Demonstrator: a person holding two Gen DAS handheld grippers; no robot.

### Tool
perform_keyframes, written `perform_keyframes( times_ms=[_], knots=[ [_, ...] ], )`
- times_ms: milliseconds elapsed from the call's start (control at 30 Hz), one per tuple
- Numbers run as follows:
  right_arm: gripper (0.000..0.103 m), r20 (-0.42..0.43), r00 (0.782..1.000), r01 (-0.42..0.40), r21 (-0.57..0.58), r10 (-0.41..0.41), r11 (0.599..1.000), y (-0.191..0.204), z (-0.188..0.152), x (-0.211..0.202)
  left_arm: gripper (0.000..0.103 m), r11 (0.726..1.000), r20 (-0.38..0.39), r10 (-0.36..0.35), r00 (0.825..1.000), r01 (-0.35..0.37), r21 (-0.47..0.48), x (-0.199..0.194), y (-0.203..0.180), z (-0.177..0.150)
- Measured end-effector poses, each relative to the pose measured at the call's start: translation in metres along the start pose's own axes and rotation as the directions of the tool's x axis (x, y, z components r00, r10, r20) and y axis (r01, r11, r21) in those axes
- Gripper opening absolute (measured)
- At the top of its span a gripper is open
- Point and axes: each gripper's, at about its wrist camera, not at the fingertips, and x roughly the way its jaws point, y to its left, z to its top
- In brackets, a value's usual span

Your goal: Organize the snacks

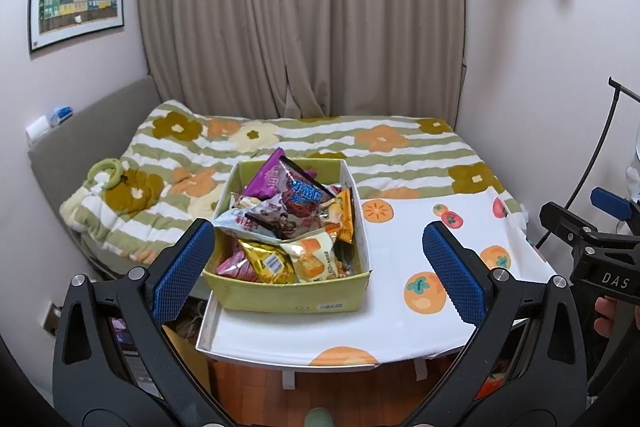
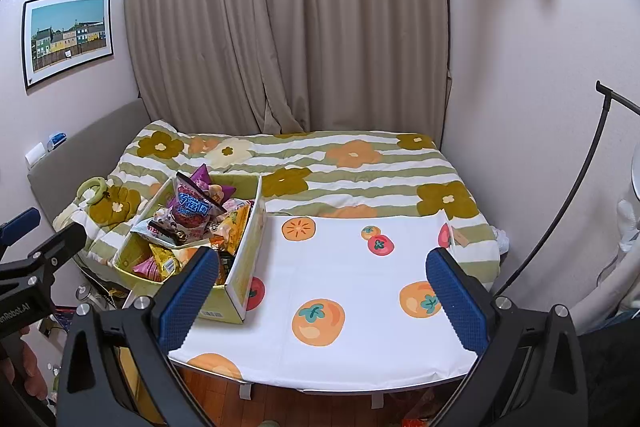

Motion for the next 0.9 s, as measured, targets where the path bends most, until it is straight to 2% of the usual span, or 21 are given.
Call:
perform_keyframes(
  times_ms=[233,367,900],
  knots=[
    [0.103,0.001,1.000,0.004,-0.003,-0.004,1.000,-0.0011,0.0016,0.0016,0.103,1.000,-0.003,0.002,1.000,-0.002,0.005,0.0008,0.0018,0.0010],
    [0.103,0.002,1.000,0.006,-0.003,-0.006,1.000,-0.0012,0.0027,0.0034,0.103,0.999,-0.004,-0.031,1.000,0.031,-0.006,0.0016,0.0055,0.0020],
    [0.103,0.002,1.000,0.003,-0.001,-0.003,1.000,-0.0007,0.0032,0.0041,0.103,1.000,-0.002,-0.004,1.000,0.004,0.011,0.0055,0.0082,0.0017]
  ],
)
